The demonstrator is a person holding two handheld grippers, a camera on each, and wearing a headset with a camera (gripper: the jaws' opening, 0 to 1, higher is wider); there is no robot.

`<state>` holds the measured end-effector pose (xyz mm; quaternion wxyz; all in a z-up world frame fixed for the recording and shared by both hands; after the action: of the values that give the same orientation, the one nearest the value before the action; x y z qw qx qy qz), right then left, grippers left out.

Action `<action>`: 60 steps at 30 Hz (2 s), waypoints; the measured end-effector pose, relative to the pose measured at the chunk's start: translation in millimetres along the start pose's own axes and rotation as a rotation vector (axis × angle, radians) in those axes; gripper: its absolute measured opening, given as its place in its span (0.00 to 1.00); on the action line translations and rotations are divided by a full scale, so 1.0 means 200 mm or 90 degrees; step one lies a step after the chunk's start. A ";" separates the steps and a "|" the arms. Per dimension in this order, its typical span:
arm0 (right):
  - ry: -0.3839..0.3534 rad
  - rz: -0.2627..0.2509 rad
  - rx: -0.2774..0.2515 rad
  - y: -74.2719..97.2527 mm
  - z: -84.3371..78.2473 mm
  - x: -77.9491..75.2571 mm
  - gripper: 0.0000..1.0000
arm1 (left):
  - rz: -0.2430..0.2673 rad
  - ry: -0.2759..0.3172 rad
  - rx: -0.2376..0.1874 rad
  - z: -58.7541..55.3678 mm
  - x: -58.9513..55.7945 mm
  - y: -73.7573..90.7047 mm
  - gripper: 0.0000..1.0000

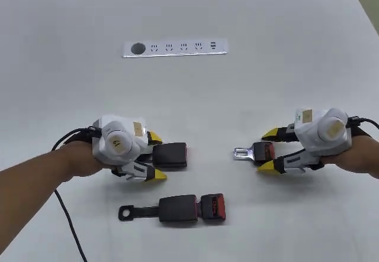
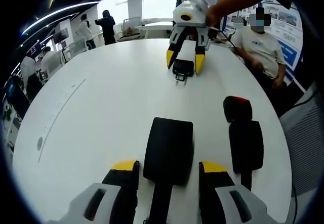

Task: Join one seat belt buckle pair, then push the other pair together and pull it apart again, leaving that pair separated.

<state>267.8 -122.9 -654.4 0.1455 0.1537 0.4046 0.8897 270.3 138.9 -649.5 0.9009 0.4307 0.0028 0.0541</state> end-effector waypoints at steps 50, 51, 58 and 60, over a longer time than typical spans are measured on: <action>0.072 0.017 0.078 -0.13 0.16 0.07 0.35 | -0.014 -0.025 0.013 0.01 0.00 -0.03 0.34; 0.071 0.018 0.074 -0.14 0.17 0.07 0.35 | -0.014 -0.025 0.014 0.01 0.00 -0.03 0.34; 0.068 0.020 0.060 -0.19 0.20 0.08 0.35 | -0.016 -0.027 0.014 0.01 0.00 -0.03 0.34; 0.071 0.021 0.055 -0.20 0.22 0.09 0.35 | -0.016 -0.026 0.014 0.01 0.00 -0.03 0.34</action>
<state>274.0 -61.0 -654.5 0.1016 0.1167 0.4474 0.8809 270.9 134.0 -652.5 0.8965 0.4417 -0.0098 0.0337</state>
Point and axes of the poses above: the centre of the closed fingertips' face, and the gripper's own axes: y roughly backward along the fingers, x roughly to its left, z roughly out of its top, the point moved 5 cm from there along y, roughly backward along the fingers, and after that the axes turned 6 degrees about -y, right-handed, at the moved point
